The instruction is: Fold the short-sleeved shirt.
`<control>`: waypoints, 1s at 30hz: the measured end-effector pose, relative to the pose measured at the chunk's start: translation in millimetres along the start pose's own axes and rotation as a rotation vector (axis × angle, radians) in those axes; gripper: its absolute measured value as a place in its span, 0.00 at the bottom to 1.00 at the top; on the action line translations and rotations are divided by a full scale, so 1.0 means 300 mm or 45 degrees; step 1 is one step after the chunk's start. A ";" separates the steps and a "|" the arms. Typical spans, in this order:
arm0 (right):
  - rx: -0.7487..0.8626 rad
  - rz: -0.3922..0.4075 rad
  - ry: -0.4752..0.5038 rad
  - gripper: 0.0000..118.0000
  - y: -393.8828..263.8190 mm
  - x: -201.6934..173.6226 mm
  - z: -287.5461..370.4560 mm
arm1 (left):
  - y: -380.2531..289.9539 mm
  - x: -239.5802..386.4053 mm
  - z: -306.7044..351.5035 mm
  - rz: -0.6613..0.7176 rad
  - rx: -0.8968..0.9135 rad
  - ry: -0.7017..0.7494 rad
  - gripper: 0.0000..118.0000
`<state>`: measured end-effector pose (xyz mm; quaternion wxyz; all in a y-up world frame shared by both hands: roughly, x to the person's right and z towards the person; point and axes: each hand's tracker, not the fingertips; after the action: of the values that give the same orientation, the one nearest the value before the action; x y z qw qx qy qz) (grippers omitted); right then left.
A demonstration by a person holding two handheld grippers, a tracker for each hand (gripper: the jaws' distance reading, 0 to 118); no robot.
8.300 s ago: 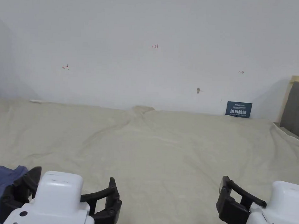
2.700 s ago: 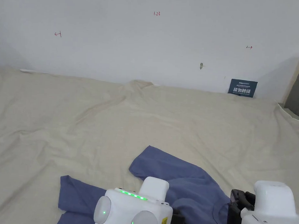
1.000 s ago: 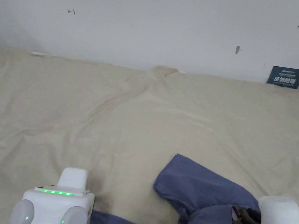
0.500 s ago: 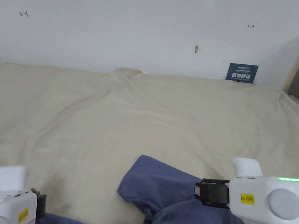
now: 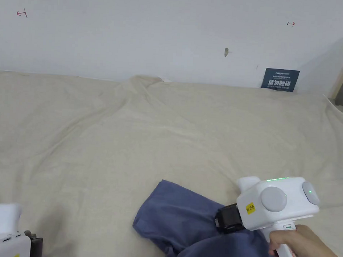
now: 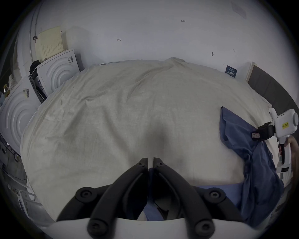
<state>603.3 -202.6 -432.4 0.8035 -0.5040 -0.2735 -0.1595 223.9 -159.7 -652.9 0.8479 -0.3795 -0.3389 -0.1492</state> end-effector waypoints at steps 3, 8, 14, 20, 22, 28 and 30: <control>0.017 -0.066 0.021 0.48 0.004 0.009 0.066 | -0.003 0.007 0.012 -0.019 0.001 0.009 0.04; 0.043 -0.126 0.012 0.03 -0.014 0.044 0.125 | 0.011 -0.005 0.058 0.012 0.026 0.001 0.04; 0.220 -0.172 0.025 0.03 -0.024 0.090 0.363 | 0.017 -0.005 0.141 -0.042 0.065 0.023 0.04; 0.421 -0.122 -0.021 0.03 -0.045 0.074 0.701 | 0.083 -0.016 0.278 -0.047 0.190 0.059 0.04; 0.474 -0.146 -0.041 0.03 -0.046 0.089 0.800 | 0.138 -0.020 0.325 -0.062 0.243 0.102 0.04; 0.658 -0.252 -0.119 0.03 -0.027 0.221 1.066 | 0.300 -0.080 0.465 -0.054 0.406 0.172 0.04; 0.684 -0.246 -0.111 0.03 -0.016 0.247 1.136 | 0.353 -0.094 0.523 0.009 0.442 0.201 0.04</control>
<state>565.2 102.5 -267.9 0.8768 -0.2510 -0.3871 -0.1352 185.3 27.6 -654.1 0.9250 -0.2158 -0.2907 -0.1149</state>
